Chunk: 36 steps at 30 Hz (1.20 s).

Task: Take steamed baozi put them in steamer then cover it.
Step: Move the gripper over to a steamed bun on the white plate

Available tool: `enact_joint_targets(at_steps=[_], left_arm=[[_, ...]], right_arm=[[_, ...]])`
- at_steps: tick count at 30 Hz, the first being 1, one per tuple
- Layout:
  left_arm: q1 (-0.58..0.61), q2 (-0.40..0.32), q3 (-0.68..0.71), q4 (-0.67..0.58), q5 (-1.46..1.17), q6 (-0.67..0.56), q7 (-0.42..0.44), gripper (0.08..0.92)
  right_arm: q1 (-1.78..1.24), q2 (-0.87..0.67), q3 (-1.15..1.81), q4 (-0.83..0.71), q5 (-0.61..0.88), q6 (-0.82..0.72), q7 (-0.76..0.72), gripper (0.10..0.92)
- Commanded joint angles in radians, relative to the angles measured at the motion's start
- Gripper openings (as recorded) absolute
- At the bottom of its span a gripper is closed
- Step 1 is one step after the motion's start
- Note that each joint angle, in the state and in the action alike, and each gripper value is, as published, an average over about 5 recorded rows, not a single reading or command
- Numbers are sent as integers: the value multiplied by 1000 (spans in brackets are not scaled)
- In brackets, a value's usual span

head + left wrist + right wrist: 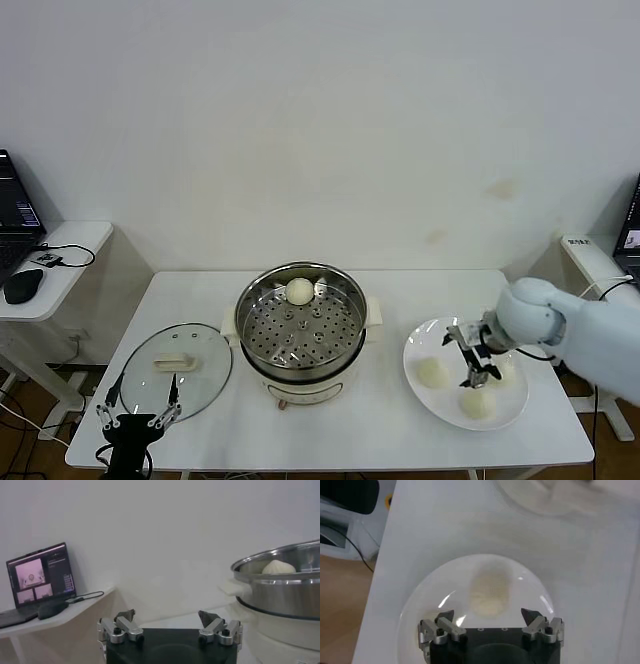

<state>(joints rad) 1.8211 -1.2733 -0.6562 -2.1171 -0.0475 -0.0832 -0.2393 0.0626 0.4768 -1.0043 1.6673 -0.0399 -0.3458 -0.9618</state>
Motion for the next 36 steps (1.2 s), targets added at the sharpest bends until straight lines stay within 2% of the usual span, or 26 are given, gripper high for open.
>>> enact_joint_targets(at_steps=[1, 13, 36], left_arm=[[0, 0, 0, 3, -2, 0, -1, 823], [-1, 1, -8, 12, -3, -2, -3, 823], [1, -6, -10, 8, -2, -7, -8, 823]], right_arm=[[-115, 30, 68, -63, -26, -3, 13, 823], [-123, 136, 79, -164, -31, -8, 34, 809], [-101, 151, 77, -164, -33, -20, -3, 596]])
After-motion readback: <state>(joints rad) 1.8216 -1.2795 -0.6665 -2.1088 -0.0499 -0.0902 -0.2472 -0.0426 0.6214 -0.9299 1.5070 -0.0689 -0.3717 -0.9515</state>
